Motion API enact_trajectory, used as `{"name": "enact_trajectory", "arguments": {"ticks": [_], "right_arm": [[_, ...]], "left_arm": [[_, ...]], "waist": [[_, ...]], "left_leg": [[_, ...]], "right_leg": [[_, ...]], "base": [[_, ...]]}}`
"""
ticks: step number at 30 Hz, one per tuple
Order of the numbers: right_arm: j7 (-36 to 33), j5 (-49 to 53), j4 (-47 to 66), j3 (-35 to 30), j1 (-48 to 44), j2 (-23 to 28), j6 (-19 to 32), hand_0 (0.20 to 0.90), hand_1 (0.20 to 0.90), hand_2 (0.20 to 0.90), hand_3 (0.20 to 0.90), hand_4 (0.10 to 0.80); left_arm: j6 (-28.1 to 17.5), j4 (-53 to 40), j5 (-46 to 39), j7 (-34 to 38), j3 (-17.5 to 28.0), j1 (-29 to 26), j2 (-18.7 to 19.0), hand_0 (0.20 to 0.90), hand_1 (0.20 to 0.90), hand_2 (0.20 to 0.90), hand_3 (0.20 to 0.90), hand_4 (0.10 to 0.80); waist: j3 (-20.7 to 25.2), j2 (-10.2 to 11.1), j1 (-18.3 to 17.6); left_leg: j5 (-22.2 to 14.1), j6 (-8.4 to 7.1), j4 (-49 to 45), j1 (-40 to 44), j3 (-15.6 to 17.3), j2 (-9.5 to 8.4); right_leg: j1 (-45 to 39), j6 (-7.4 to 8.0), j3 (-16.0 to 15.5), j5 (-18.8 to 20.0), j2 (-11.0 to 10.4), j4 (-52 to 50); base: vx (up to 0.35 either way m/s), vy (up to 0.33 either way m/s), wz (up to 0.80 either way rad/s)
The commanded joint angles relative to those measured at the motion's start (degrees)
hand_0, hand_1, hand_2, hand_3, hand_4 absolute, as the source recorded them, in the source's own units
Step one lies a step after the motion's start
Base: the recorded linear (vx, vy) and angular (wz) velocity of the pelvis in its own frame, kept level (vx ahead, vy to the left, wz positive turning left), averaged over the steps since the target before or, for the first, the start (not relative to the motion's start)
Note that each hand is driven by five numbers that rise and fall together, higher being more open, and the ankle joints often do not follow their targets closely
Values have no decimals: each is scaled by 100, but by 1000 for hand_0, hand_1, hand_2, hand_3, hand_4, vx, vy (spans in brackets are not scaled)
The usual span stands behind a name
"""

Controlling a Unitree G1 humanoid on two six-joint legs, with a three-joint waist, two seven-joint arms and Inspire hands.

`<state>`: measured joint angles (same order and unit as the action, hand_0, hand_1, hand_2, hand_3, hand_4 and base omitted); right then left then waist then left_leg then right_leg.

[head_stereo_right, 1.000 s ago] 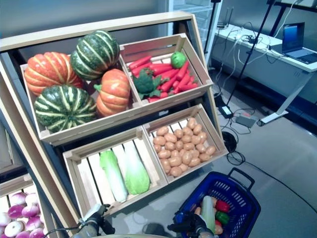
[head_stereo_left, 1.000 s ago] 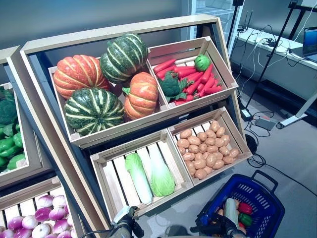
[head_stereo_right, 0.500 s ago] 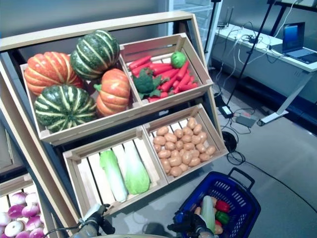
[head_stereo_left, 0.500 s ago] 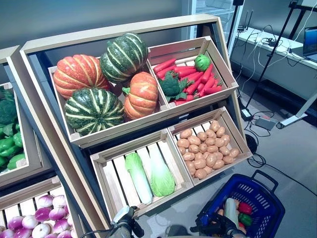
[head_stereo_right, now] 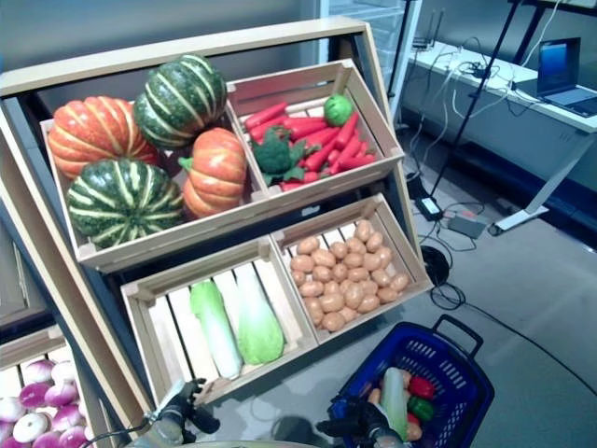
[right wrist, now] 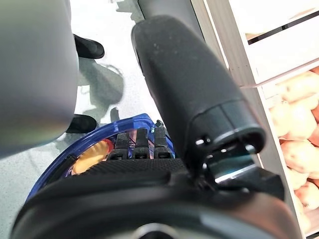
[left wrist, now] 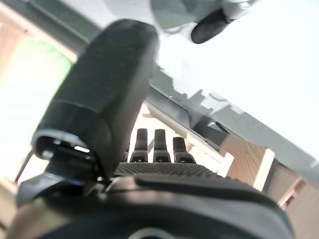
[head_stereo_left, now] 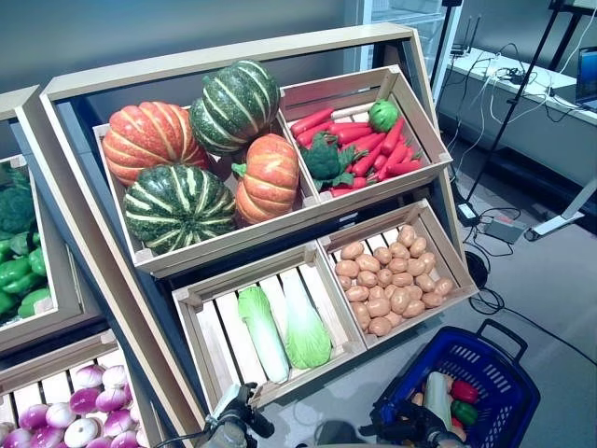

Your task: Put vegetables into the basket

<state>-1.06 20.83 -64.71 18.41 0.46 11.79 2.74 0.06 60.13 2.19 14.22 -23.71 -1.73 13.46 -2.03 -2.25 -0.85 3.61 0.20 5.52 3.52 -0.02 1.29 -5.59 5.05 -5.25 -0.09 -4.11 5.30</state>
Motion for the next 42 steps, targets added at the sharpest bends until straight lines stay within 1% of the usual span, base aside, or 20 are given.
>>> {"name": "enact_trajectory", "arguments": {"ticks": [1,2,5,7,10,16,19,20,21,25,27,30,32,33,36,37,38,40,41,42], "right_arm": [[106,231,174,-23,-212,84,56,900,900,900,900,800],[125,232,188,-50,-215,146,33,900,900,900,900,800],[129,226,235,-76,-184,179,-4,900,900,900,900,800],[150,180,253,-106,-112,217,-2,900,900,900,900,800],[132,93,365,-144,69,251,-2,900,900,900,900,800],[121,10,398,-143,253,257,86,900,900,900,900,800],[118,16,378,-137,268,264,129,900,900,900,900,800],[112,11,376,-126,283,275,163,900,900,900,900,800],[113,13,377,-122,285,278,167,900,900,900,900,800],[120,12,391,-91,298,316,248,900,900,900,900,800],[115,37,367,-71,286,341,280,900,900,900,900,800],[150,42,334,-43,227,439,380,900,900,900,900,800],[181,52,333,-40,170,509,440,900,900,900,900,800],[193,49,370,-21,102,594,451,900,900,900,900,800],[260,51,348,38,-116,784,502,900,900,900,900,800],[275,64,342,51,-164,822,512,900,900,900,900,800],[303,139,309,78,-299,930,553,900,900,900,900,800],[275,267,290,74,-459,1017,560,900,900,900,900,800],[289,390,268,64,-539,1052,570,900,900,900,900,800],[293,403,261,60,-551,1055,574,900,900,900,900,800]], "left_arm": [[-642,-597,-389,-160,147,-488,437,900,900,900,900,800],[-649,-936,-441,-267,187,-526,546,900,900,900,900,800],[-560,-1431,-574,-434,216,-552,719,900,900,900,900,800],[-499,-1986,-721,-608,296,-584,922,900,900,900,900,800],[-211,-2920,-699,-603,438,-659,1330,900,900,900,900,800],[-130,-3503,-367,-601,690,-820,1794,900,900,900,900,800],[-26,-3682,-270,-641,757,-882,1899,900,900,900,900,800],[91,-3763,-94,-583,784,-942,2006,900,900,900,900,800],[100,-3780,-6,-565,787,-950,2025,900,900,900,900,800],[153,-3781,857,-267,734,-1103,2272,900,900,900,900,800],[206,-3776,1435,-117,681,-1196,2374,900,900,900,900,800],[221,-3781,2086,113,411,-1428,2666,900,900,900,900,800],[123,-3787,2845,301,198,-1577,2826,900,900,900,900,800],[118,-3783,3269,498,8,-1717,2945,900,900,900,900,800],[187,-3707,3643,885,-396,-2130,3137,900,900,900,900,800],[204,-3671,3709,982,-472,-2207,3154,900,900,900,900,800],[260,-3564,4011,1280,-676,-2448,3175,900,900,900,900,800],[345,-3396,4385,1590,-871,-2651,3148,900,900,900,900,800],[369,-3315,4695,1695,-965,-2752,3147,900,900,900,900,800],[373,-3300,4733,1710,-982,-2772,3144,900,900,900,900,800]], "waist": [[-216,201,67],[-236,169,76],[-242,138,80],[-241,99,85],[-245,39,82],[-276,2,68],[-298,-16,72],[-319,-34,67],[-323,-37,65],[-390,-71,24],[-416,-88,11],[-529,-150,-53],[-626,-198,-96],[-723,-249,-131],[-961,-343,-197],[-1015,-360,-210],[-1171,-398,-240],[-1324,-438,-277],[-1388,-458,-294],[-1396,-460,-292]], "left_leg": [[-403,-220,-86,149,66,149],[-391,-213,-86,127,60,139],[-375,-212,-66,113,41,130],[-361,-210,-52,89,31,121],[-332,-219,-52,13,15,114],[-308,-222,-52,-81,26,92],[-294,-220,-52,-126,27,84],[-285,-222,-52,-152,32,79],[-285,-222,-52,-155,33,79],[-283,-209,-52,-194,31,52],[-277,-214,-52,-218,31,45],[-248,-207,-52,-298,45,21],[-237,-196,-52,-327,55,-2],[-212,-192,-63,-384,55,-18],[-158,-183,-150,-541,53,-49],[-152,-188,-185,-582,53,-56],[-167,-189,-340,-703,28,-96],[-162,-196,-440,-821,31,-133],[-149,-198,-450,-871,34,-147],[-148,-197,-451,-878,35,-149]], "right_leg": [[49,236,-109,275,-463,-58],[70,228,-105,283,-465,-60],[92,226,-108,293,-464,-55],[107,224,-110,304,-471,-34],[169,232,-123,318,-480,-30],[249,222,-146,319,-487,-30],[295,211,-146,329,-487,-30],[330,205,-142,336,-482,-30],[335,203,-142,337,-481,-30],[388,180,-114,334,-467,-30],[412,178,-106,336,-466,-30],[520,161,-67,353,-458,-60],[576,144,-37,343,-451,-103],[666,121,-14,304,-448,-202],[916,68,35,234,-436,-474],[960,58,41,227,-435,-517],[1060,30,67,217,-436,-613],[1153,8,94,216,-437,-676],[1191,-1,107,223,-430,-676],[1196,-2,109,226,-429,-674]], "base": [[-43,25,3],[-37,22,3],[-12,7,0],[0,0,0],[-4,3,1],[-7,4,7],[-3,-2,6],[4,-5,3],[0,0,0],[0,0,0],[0,0,0],[-9,11,0],[-45,50,2],[-84,75,3],[-107,70,3],[-131,80,-1],[-109,77,-2],[-103,81,-2],[-63,49,-2],[-112,47,-4]]}}
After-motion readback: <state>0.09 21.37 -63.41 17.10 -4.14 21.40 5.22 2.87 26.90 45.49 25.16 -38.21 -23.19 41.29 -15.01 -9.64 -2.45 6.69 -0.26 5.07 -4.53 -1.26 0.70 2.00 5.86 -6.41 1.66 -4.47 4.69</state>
